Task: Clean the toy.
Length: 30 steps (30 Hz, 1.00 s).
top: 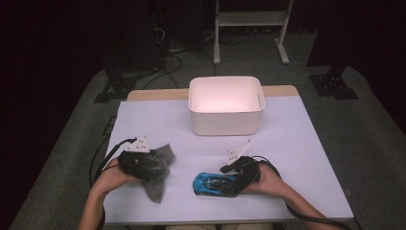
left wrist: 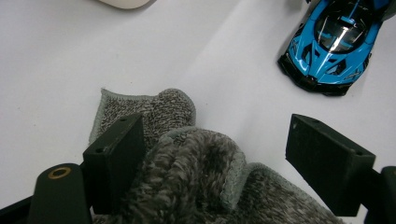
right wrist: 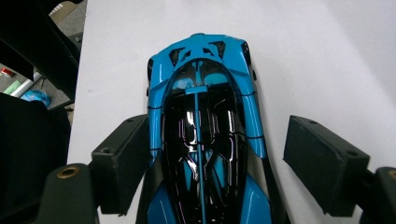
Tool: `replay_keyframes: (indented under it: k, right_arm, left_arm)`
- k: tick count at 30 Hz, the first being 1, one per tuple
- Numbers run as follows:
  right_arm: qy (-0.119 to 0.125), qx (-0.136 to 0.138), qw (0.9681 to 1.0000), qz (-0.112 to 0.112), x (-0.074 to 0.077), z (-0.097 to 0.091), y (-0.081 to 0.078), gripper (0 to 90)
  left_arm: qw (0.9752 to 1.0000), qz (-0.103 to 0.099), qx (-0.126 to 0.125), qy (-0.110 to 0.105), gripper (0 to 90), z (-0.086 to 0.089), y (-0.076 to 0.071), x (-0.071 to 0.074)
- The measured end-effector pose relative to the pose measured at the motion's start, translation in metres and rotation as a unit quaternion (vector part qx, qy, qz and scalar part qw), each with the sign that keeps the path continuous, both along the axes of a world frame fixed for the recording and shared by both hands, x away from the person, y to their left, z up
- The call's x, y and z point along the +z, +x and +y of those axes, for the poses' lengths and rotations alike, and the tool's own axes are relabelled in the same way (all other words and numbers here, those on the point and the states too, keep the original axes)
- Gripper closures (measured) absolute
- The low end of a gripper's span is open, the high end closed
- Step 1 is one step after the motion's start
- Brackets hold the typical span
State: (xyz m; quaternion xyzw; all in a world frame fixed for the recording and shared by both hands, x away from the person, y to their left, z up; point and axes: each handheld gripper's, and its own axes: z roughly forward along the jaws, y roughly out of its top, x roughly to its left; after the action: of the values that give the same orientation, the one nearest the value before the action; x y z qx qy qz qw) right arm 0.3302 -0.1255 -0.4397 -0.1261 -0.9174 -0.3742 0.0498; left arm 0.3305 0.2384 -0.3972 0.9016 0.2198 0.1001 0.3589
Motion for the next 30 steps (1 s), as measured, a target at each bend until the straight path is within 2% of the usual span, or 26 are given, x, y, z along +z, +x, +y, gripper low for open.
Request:
replay_keyframes:
  k: [10, 14, 17, 30]
  right_arm:
    - [0.007, -0.009, 0.9999, 0.002, 0.005, -0.005, 0.003, 20.4]
    - [0.009, -0.010, 0.9999, -0.001, 0.008, -0.006, 0.005, 20.3]
    - [0.010, -0.010, 0.9999, 0.000, 0.011, -0.008, 0.007, 19.8]
    - [0.007, -0.017, 0.9998, -0.002, 0.026, -0.019, 0.019, 18.3]
  left_arm:
    - [0.9994, -0.026, 0.010, -0.022, 17.1, 0.005, -0.006, 0.001]
    - [0.9993, -0.031, 0.010, -0.017, 16.6, 0.007, -0.006, 0.003]
    - [0.9991, -0.033, 0.011, -0.024, 15.9, 0.007, -0.008, 0.003]
    - [0.9989, -0.036, 0.007, -0.030, 11.8, 0.006, -0.012, 0.002]
